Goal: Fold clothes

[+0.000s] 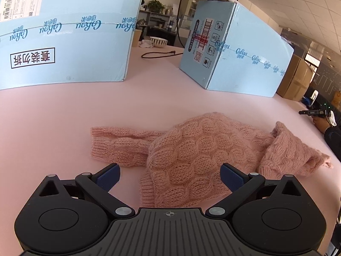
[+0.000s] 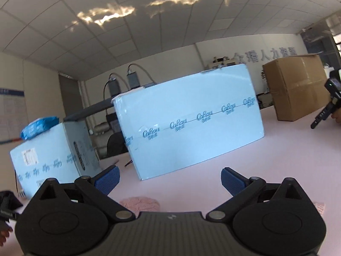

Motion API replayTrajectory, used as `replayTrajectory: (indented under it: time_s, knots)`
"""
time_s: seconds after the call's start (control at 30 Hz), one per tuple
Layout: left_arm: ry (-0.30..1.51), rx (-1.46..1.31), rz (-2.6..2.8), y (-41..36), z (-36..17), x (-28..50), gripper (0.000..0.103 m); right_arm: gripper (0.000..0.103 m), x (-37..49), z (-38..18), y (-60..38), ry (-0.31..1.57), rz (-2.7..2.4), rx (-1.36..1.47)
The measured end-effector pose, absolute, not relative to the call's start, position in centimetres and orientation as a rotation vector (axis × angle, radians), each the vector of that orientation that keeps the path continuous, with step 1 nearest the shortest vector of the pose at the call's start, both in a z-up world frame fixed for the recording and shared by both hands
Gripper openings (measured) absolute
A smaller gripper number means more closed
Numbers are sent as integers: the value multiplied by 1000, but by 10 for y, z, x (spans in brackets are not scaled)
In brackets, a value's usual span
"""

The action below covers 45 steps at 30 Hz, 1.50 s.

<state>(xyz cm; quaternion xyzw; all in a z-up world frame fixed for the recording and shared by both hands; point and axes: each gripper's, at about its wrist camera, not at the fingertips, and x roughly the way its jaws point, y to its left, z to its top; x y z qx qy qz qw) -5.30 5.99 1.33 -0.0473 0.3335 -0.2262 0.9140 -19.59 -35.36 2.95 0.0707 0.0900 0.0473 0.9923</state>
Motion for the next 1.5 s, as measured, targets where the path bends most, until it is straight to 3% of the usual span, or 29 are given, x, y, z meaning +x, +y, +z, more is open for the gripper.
replayTrajectory:
  time_s: [0.13,0.33,0.43,0.63,0.77,1.27,1.5]
  knots:
    - [691,-98,-464,60,12,-53,101,102,-179,21,-300,305,207,-140]
    - [701,-72,-483,53,9,-52,101,100,-169,22,-272,351,259,-250]
    - [709,-62,-500,46,7,-49,101,93,-154,21,-269,384,246,-280]
    - [738,-88,-530,38,3,-41,101,59,-136,19,-263,397,236,-295]
    - [719,-58,-551,28,4,-43,101,14,-127,18,-263,415,189,-242]
    - [732,-33,-582,18,2,-38,101,12,-174,20,-382,267,-96,416]
    - [733,-25,-585,14,1,-38,101,12,-201,1,-406,234,-264,563]
